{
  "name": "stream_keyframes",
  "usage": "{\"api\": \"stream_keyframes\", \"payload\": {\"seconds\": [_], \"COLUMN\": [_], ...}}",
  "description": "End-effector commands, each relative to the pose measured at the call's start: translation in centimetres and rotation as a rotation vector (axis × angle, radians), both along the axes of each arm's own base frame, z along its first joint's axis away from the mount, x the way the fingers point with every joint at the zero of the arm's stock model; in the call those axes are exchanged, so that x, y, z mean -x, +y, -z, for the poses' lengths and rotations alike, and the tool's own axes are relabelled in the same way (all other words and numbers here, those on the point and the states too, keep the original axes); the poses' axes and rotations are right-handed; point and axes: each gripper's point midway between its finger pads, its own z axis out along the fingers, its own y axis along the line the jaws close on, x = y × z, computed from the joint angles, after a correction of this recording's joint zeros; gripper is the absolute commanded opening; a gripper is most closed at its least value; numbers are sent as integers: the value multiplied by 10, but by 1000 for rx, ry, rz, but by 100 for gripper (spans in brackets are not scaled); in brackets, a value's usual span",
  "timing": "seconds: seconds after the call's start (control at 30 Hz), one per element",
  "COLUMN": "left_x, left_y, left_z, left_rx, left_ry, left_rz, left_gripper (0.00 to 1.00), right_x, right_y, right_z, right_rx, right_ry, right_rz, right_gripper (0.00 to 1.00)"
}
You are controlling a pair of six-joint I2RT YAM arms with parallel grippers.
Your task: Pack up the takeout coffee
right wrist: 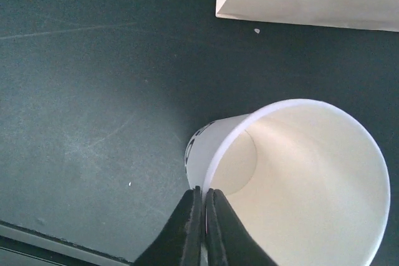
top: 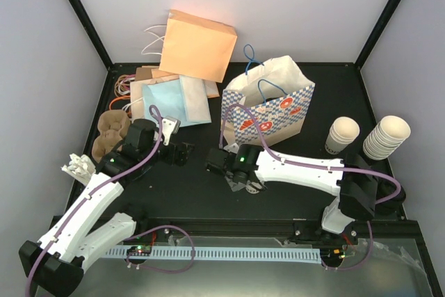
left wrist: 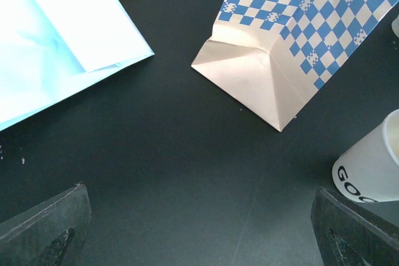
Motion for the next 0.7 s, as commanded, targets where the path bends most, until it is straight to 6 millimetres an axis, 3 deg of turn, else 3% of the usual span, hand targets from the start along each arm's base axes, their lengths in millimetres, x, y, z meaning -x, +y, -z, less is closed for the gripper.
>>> {"api": "stream_keyframes", "payload": {"seconds": [0.0,0.07,0.1,0.27,0.33,0.4,0.6,0.67], "left_x": [0,0,0,0,1,1,1,1], "left_y": [-5,-5,-5,-6,-6,-6,-6,-6], "left_z": [-8,-8,-7,-7,-8,-8,-8,-8], "left_rx": [10,11,10,11,11,12,12,12], "left_ry": [-31,-31,-29,-29,-29,-29,-28,-28], "left_rz": [27,28,28,31,33,32,34,35], "left_gripper": [99,99,99,99,99,99,99,99], "right_x": [-2,1,1,1,0,1,1,-1], "right_y": [4,5,5,1,-1,-1,-2,-4], "right_z": [-14,-16,-17,-23,-30,-38,-65,-74], "right_rx": [-18,-26,-28,-24,-36,-55,-147,-161], "right_ry": [-68,-78,-84,-101,-113,-118,-144,-170], "right_rz": [16,16,14,22,21,19,15,25], "right_gripper": [20,41,47,49,50,58,59,68]}}
